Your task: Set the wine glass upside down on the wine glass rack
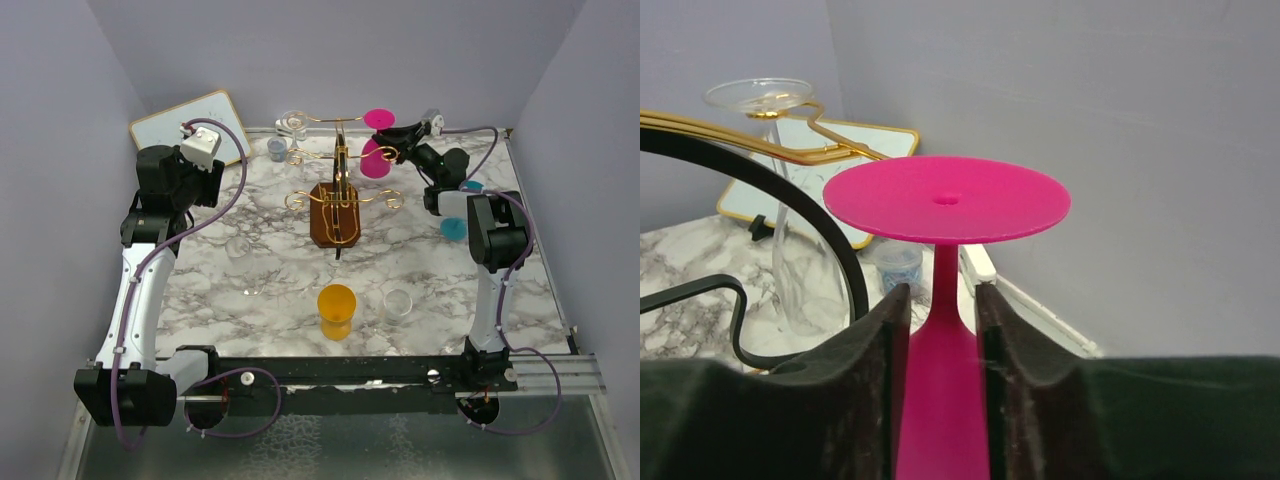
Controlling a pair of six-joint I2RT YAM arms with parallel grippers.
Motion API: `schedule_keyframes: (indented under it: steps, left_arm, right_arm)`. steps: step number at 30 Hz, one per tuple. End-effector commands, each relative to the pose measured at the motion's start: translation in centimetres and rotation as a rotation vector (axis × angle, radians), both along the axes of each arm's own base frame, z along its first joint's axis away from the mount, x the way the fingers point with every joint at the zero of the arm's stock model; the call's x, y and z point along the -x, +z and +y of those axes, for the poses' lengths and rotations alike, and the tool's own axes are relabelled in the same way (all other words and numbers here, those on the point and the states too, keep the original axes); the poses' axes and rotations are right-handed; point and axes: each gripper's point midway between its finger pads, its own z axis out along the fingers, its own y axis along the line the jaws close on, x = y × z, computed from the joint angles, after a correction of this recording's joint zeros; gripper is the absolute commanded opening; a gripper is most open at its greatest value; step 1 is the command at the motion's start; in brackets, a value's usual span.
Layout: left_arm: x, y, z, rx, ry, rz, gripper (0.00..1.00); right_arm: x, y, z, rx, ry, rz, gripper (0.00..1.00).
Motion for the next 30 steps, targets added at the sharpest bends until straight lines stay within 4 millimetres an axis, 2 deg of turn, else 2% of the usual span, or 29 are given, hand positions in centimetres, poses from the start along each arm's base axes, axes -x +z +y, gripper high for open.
schedule_keyframes:
  steps: [1,4,11,15,22,24,30]
  left_arm:
    - [0.1,1.3,0.1,0.001,-0.002,-0.047,0.53]
    - [0.2,1.6,0.2,-0.004,-0.001,-0.05,0.54]
    - [0.5,2.0,0.5,0.008,0.021,-0.061,0.53]
    - [0.6,1.9,0.6,0.009,0.027,-0.064,0.53]
    - [1.0,2.2,0.6,0.023,0.033,-0.073,0.53]
    - [1.2,2.2,0.5,0.027,0.032,-0.072,0.53]
    - [1.6,3.2,1.8,0.041,0.107,-0.107,0.53]
  right_arm:
    - [0.8,1.3,-0.2,0.014,0.009,-0.049,0.34]
    - [0.6,2.1,-0.8,0.015,-0.042,-0.066,0.37]
    - [1.0,2.8,-1.6,0.05,-0.097,-0.085,0.56]
    - [1.6,2.8,-2.1,0.057,-0.119,-0.089,0.57]
    - [2.5,2.8,-4.1,0.062,-0.167,-0.074,0.63]
    - [2.5,2.9,-4.9,0.059,-0.193,-0.068,0.72]
    - [2.4,3.9,-7.5,0.047,-0.317,-0.057,0.74]
